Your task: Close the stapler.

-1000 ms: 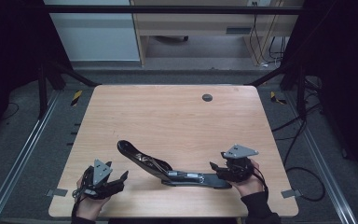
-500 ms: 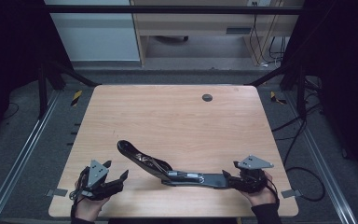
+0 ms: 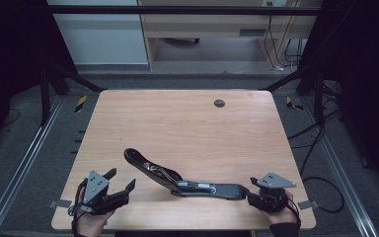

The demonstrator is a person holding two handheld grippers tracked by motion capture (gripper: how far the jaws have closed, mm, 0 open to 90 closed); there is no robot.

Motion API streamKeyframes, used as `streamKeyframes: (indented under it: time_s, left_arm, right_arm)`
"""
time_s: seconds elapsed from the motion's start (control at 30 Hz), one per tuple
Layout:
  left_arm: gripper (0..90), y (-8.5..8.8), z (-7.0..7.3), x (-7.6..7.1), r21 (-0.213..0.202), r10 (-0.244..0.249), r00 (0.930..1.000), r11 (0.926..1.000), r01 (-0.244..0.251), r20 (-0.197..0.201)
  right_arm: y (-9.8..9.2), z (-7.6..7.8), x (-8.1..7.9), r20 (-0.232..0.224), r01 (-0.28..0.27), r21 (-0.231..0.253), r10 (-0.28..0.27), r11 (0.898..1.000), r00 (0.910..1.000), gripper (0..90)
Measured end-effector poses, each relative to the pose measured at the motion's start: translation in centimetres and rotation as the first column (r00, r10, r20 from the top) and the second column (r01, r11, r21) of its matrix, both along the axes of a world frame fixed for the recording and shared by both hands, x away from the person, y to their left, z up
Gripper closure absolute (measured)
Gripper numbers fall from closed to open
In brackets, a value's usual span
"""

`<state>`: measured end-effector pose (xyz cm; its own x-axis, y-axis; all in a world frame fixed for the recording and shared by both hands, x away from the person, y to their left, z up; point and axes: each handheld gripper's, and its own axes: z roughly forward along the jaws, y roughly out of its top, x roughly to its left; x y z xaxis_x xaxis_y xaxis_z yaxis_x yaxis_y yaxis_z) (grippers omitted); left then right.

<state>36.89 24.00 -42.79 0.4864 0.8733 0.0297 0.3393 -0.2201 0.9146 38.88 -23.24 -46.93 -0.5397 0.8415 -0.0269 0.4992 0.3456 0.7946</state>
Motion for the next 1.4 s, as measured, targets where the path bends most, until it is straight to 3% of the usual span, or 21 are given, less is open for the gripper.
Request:
streamKeyframes:
  time_s: [0.17,0.37,0.43,0.6,0.9,0.97,1.17,1.4]
  left_arm:
    - [25.0,-0.3,0.6,-0.5,-0.016,-0.011,0.9998,0.9998,0.011,0.018]
    - [24.9,-0.6,1.3,-0.8,-0.022,-0.023,0.9991,0.9995,0.024,0.034]
    - [25.0,-0.7,1.4,-0.9,-0.018,-0.029,0.9988,0.9994,0.029,0.039]
    - [24.9,-1.2,1.6,-1.1,-0.015,-0.037,0.9985,0.9992,0.038,0.039]
    - [24.9,-1.6,2.0,-1.2,-0.02,-0.049,0.9977,0.9986,0.05,0.048]
    - [24.8,-1.7,2.1,-1.2,-0.024,-0.051,0.9974,0.9983,0.052,0.051]
    - [25.0,-2.2,2.9,-0.9,-0.034,-0.053,0.9966,0.9979,0.055,0.063]
    - [26.0,-2.7,3.4,-0.1,-0.036,-0.051,0.9963,0.9979,0.053,0.069]
  right_arm:
    - [0.0,-0.2,0.0,0.01,-0.006,-0.005,0.006,1.0,0.9999,50.1]
    - [0.0,-0.6,0.1,-0.059,0.0,0.012,0.001,1.0,0.9983,52.3]
    - [0.1,-0.6,0.2,-0.051,-0.011,0.001,0.011,1.0,0.9986,52.5]
    - [0.2,-0.4,0.2,-0.052,-0.014,0.026,0.015,1.0,0.9985,56.1]
    - [0.4,-0.4,0.2,-0.064,-0.008,-0.023,0.006,1.0,0.998,55.3]
    - [0.5,-0.2,0.2,-0.081,-0.001,-0.02,0.0,1.0,0.9967,56.9]
    - [0.5,0.0,0.0,-0.073,-0.029,-0.019,0.028,0.999,0.9969,69.3]
    - [0.7,-0.1,-0.3,-0.093,-0.047,-0.016,0.045,0.999,0.9946,73.6]
